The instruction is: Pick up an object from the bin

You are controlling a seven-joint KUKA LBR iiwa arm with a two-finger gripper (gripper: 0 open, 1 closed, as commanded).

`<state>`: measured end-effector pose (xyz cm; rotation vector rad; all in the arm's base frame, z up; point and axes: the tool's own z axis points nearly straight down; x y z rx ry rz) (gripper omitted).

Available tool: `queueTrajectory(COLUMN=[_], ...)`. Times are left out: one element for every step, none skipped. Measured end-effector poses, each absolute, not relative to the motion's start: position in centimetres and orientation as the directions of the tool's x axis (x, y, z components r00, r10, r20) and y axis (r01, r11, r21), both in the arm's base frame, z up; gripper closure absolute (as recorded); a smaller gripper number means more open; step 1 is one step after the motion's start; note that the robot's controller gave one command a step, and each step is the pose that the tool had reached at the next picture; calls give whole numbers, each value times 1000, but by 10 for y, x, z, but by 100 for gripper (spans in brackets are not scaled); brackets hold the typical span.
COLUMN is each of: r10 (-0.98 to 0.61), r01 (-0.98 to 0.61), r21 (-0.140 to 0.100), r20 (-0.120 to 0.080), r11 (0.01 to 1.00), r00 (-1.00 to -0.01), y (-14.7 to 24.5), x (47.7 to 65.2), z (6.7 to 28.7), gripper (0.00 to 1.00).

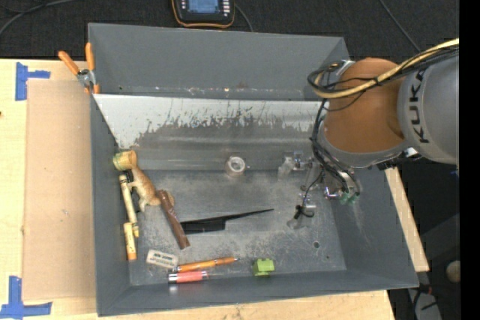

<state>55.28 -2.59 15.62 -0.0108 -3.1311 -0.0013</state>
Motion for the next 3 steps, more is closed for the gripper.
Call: queueTrajectory(r10=[5, 67, -26], r01=[5, 67, -26], r21=[1, 3, -1], r20=[2, 10, -8], r11=[1000, 998, 1000], r00=[-1000, -998, -1000], y=[-26, 19, 23], x=[554, 572, 556], z=[161, 67, 128], gripper=[0, 0, 0])
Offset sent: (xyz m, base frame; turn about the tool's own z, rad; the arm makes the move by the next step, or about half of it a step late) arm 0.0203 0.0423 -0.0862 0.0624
